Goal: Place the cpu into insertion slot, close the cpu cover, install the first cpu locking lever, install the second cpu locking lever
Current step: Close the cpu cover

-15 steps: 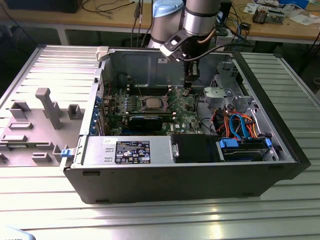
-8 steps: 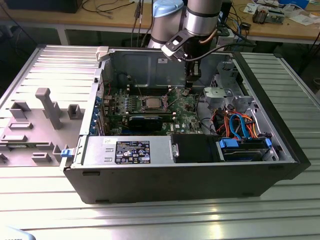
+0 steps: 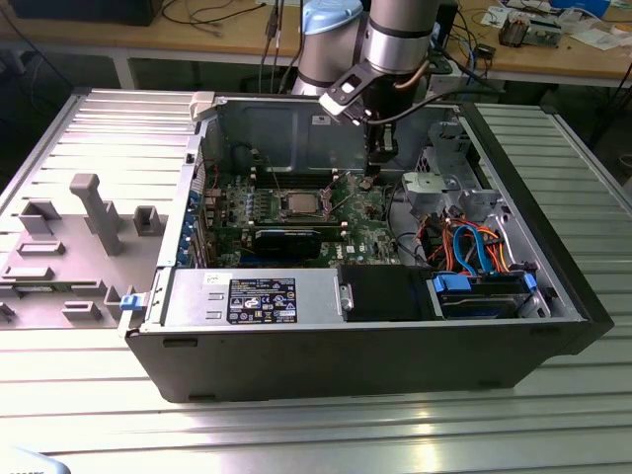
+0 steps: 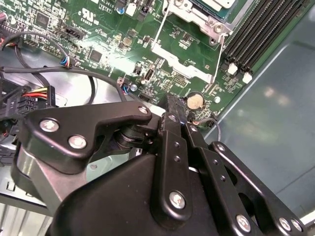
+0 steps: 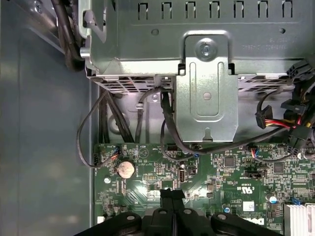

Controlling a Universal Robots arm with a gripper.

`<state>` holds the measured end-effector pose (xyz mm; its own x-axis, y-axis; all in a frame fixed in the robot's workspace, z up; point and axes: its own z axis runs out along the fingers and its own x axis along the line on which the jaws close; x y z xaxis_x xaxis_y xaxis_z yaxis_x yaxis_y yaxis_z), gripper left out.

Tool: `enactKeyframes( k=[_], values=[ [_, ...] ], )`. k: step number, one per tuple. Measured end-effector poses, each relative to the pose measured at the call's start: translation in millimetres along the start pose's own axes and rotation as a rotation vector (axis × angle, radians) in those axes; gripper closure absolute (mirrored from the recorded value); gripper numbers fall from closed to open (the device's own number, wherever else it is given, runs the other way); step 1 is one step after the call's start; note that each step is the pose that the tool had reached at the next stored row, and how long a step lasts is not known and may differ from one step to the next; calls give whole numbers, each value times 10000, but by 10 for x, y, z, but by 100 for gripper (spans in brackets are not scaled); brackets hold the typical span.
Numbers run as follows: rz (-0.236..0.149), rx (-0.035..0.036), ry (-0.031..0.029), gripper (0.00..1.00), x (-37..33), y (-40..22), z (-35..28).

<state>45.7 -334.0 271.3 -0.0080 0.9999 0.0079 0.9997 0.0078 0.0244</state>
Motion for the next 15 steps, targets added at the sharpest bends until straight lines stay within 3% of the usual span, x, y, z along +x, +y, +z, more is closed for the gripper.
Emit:
enactKeyframes(
  k=[15],
  values=[
    [-9,1,6,89,0,-1,56]
  ],
)
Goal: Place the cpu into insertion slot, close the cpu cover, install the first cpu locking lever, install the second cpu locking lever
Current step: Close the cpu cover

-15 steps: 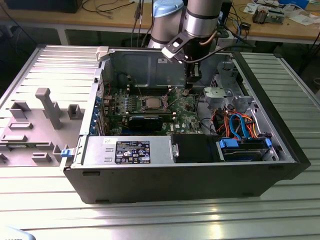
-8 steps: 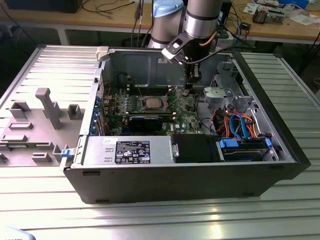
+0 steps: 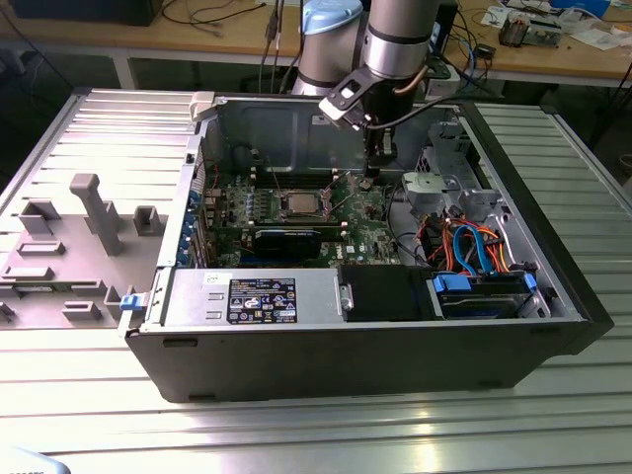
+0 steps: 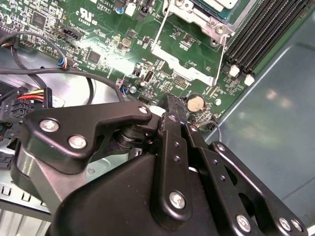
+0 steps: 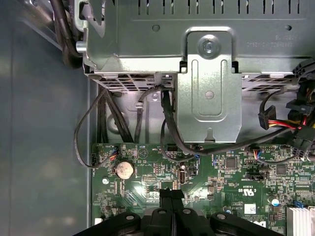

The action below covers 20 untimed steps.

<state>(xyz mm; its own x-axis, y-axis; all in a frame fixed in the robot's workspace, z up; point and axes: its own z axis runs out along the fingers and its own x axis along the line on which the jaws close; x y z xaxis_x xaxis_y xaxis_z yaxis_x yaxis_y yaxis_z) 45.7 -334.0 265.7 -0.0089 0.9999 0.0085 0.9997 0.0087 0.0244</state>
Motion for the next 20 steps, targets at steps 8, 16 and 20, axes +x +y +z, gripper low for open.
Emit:
enactKeyframes(
  k=[8,16,20],
  values=[
    [0,0,0,89,-1,-2,68],
    [0,0,-1,89,-1,-3,108],
    [0,0,-1,89,-1,-3,134]
  ],
)
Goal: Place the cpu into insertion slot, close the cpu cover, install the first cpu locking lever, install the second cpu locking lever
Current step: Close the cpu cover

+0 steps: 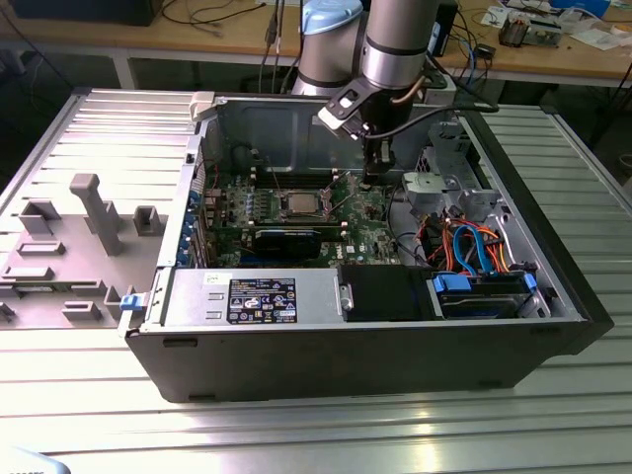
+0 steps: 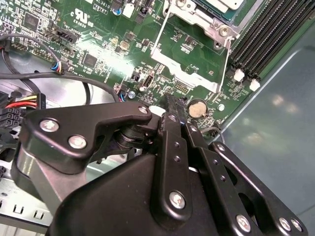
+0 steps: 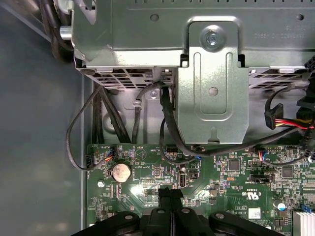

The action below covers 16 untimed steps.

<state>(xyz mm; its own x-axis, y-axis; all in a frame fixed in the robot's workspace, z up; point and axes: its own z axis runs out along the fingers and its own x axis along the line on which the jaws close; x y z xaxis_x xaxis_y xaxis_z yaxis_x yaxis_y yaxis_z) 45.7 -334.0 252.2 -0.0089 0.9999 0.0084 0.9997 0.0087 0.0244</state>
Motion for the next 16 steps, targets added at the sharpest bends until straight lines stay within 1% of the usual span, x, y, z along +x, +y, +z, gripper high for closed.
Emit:
enactKeyframes(
  k=[2,4,9,16],
  values=[
    [1,-1,0,89,0,-2,12],
    [0,-1,0,89,0,-22,18],
    [0,-1,2,89,1,-120,18],
    [-1,-1,6,89,2,-212,19]
  ],
)
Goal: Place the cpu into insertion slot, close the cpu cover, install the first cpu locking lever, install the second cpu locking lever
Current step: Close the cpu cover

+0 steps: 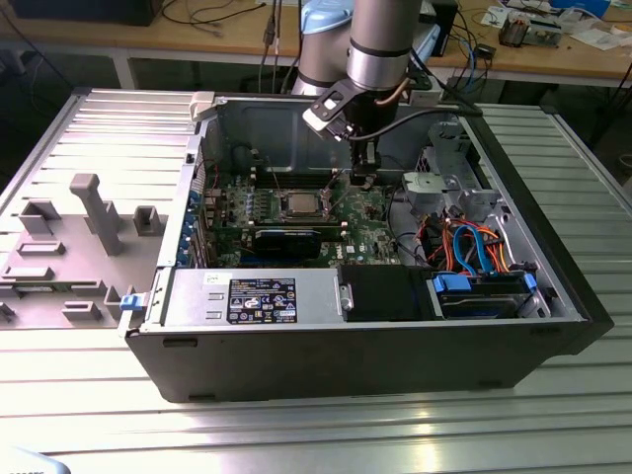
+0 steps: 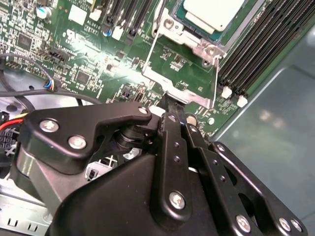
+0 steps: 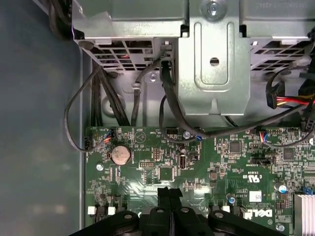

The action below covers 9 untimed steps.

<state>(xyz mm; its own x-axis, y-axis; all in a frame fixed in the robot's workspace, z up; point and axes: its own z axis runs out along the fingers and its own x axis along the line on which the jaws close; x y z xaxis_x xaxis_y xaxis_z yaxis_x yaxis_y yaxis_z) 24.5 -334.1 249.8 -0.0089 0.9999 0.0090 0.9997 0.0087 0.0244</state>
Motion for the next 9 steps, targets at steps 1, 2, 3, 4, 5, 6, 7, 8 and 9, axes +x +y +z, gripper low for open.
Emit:
enactKeyframes(
  k=[1,2,3,4,5,6,7,8,9],
  values=[
    [1,0,0,89,0,-12,0],
    [1,0,1,89,0,-28,1],
    [1,0,0,89,0,-39,1],
    [1,0,0,89,0,-59,2],
    [1,0,0,89,1,-77,3],
    [1,0,0,89,1,-88,3],
    [0,0,0,89,1,-101,4],
    [1,0,-1,89,1,-119,4],
    [1,1,-1,89,1,-129,5]
  ],
)
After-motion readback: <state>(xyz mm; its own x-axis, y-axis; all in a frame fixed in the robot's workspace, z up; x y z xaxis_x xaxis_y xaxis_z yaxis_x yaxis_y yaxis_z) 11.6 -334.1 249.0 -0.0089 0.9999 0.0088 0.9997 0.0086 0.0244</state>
